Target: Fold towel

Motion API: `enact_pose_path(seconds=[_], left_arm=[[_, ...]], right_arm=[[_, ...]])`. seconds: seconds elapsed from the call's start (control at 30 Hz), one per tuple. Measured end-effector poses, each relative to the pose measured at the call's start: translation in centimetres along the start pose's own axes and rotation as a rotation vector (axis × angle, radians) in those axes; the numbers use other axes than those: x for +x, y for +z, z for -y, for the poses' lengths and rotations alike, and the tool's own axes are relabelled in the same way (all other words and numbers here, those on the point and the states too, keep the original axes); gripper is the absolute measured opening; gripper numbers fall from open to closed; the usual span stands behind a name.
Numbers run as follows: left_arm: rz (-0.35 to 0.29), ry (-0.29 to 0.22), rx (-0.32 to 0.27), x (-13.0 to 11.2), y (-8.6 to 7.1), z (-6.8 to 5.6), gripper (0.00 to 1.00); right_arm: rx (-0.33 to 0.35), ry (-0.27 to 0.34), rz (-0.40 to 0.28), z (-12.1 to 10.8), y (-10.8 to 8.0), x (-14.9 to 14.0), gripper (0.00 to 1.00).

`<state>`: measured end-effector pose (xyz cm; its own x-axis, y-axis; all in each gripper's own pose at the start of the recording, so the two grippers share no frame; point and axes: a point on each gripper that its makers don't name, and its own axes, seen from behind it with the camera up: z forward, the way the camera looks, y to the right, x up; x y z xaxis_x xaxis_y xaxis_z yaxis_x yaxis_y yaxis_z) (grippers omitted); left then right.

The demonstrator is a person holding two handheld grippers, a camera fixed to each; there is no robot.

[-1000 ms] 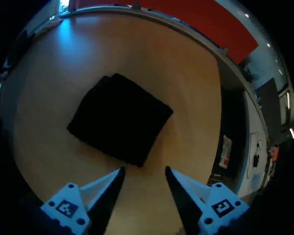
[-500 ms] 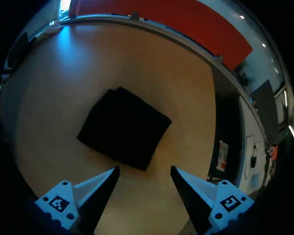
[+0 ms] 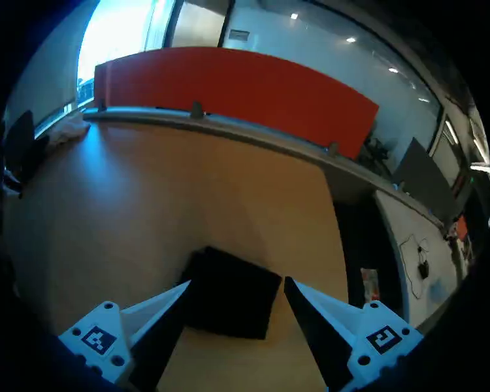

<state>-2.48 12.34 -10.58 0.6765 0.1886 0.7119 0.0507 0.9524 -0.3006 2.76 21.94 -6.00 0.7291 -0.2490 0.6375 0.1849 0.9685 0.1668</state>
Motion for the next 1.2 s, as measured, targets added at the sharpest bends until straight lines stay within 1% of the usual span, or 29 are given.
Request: enact_pose_path(seconds=[0.07, 0.2, 0.37, 0.6, 0.67, 0.77, 0.87, 0.97, 1.07, 1.2], left_arm=[[-0.004, -0.002, 0.002, 0.2, 0.0, 0.1, 0.76], [-0.018, -0.007, 0.01, 0.5, -0.1, 0.4, 0.76], [-0.037, -0.011, 0.02, 1.0, -0.4, 0.9, 0.76], [-0.061, -0.015, 0.036, 1.6, -0.6, 1.4, 0.76], [-0.068, -0.017, 0.038, 1.8, -0.7, 1.5, 0.76], [-0.09, -0.023, 0.049, 2.4, -0.8, 1.9, 0.76], [-0.126, -0.031, 0.069, 3.4, -1.1, 2.5, 0.76], [-0.186, -0.042, 0.101, 5.3, -1.7, 3.5, 0.76], [-0.274, -0.058, 0.15, 7.9, -2.7, 5.1, 0.76], [-0.424, -0.073, 0.212, 12.1, -4.8, 7.2, 0.76]], right_arm=[[-0.008, 0.028, -0.057, 0.6, -0.3, 1.5, 1.0], [-0.011, 0.104, -0.173, 1.8, -0.9, 4.3, 1.0], [-0.003, 0.175, -0.289, 2.8, -1.8, 7.0, 1.0], [-0.031, 0.214, -0.438, 2.7, -3.2, 10.4, 1.0], [-0.041, 0.219, -0.461, 2.6, -3.4, 11.1, 1.0], [-0.042, 0.218, -0.474, 2.9, -3.6, 11.6, 1.0], [-0.042, 0.213, -0.482, 3.2, -3.7, 12.1, 1.0], [-0.04, 0.209, -0.494, 3.6, -3.8, 12.7, 1.0], [-0.038, 0.21, -0.508, 3.9, -4.0, 13.5, 1.0], [-0.035, 0.208, -0.531, 4.5, -4.3, 14.6, 1.0]])
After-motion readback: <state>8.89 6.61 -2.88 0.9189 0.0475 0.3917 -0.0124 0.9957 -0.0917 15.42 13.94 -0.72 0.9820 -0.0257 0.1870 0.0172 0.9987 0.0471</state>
